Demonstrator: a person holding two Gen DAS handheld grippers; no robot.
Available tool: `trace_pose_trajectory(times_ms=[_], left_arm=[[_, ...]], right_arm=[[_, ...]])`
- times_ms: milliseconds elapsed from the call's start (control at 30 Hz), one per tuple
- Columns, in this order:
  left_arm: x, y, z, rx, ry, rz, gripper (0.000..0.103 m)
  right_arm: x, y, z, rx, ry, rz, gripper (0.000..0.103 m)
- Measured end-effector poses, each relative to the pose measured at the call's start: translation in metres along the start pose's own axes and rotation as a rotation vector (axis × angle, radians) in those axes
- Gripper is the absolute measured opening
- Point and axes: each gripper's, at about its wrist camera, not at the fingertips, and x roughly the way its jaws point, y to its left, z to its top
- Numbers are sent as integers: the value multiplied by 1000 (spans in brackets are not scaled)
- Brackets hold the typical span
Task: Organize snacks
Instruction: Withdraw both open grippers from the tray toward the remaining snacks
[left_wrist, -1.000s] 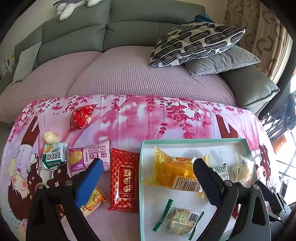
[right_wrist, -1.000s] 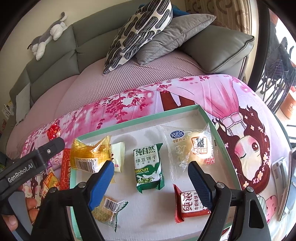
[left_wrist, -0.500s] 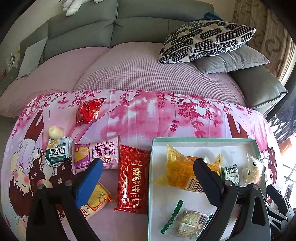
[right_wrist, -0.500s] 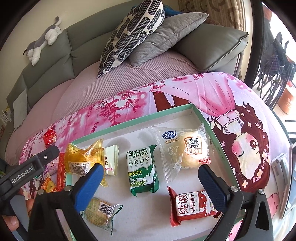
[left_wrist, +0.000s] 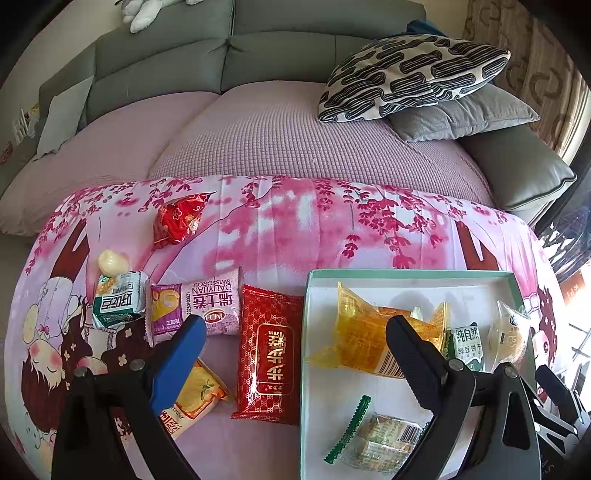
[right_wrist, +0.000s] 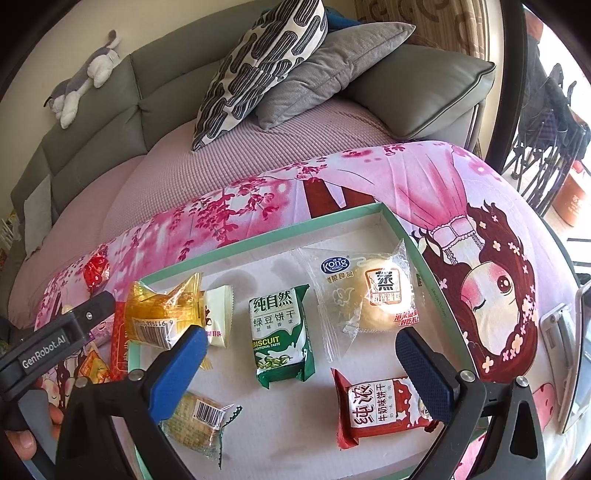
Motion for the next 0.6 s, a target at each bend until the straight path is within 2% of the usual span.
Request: trace_pose_trajectory(times_ms=[400,600], left_arm=[[-10,-1,1,-22,-24,66,98],[-13,-2,1,-16,-31,65,98]], right_arm=[[1,4,-1,-15,10,4,103],[1,5,-2,-23,11,6,103]])
